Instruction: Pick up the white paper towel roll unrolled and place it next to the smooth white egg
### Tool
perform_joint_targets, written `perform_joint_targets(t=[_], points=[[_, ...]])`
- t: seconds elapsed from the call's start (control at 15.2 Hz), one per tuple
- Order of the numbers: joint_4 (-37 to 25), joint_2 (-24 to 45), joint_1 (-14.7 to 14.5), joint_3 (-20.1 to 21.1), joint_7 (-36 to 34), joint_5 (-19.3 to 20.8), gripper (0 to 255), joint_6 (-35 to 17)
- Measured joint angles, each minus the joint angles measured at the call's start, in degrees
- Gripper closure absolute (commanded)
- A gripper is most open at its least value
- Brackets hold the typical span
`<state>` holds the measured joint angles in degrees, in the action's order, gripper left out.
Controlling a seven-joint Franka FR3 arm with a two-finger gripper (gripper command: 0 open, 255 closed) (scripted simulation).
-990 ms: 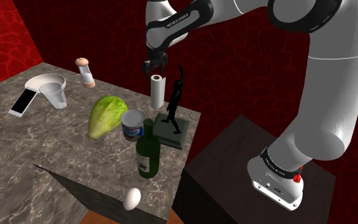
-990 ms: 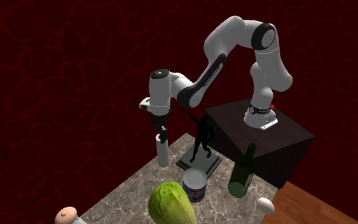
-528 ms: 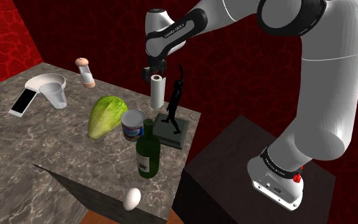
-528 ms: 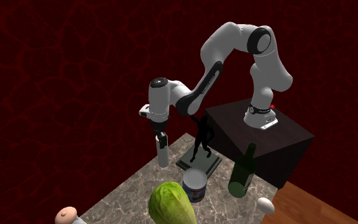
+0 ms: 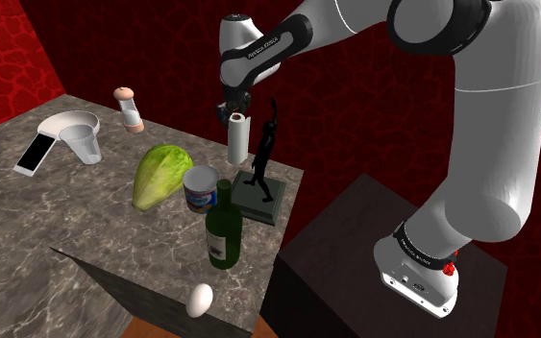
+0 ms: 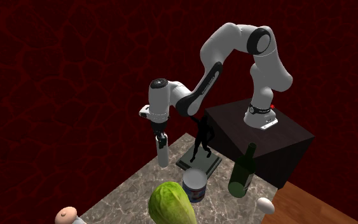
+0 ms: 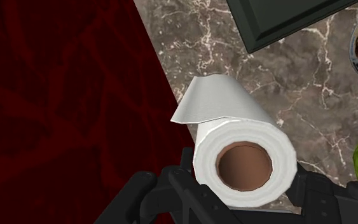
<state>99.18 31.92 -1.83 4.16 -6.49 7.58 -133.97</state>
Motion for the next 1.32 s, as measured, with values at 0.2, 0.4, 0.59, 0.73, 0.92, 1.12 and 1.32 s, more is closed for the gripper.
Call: perform_joint_targets(t=[0.2, 0.4, 0.59, 0.73, 0.92, 1.12, 1.32], points=[[-0.05, 0.00, -0.03, 0.03, -0.01, -0.02, 255, 0.01], [-0.09, 0.02, -0.05, 0.04, -0.02, -0.02, 255, 0.01], [-0.04, -0.01, -0.05, 0.05, -0.02, -0.02, 255, -0.01], [-0.06, -0.61, 0.05, 0.06, 0.11, -0.10, 255, 0.69], [-0.40, -1.81, 0.13, 0.16, 0.33, -0.29, 255, 2.23], [-0.79, -3.05, 0.18, 0.28, 0.51, -0.49, 255, 3.85], [-1.55, -4.27, 0.21, 0.41, 0.70, -0.71, 255, 5.83]])
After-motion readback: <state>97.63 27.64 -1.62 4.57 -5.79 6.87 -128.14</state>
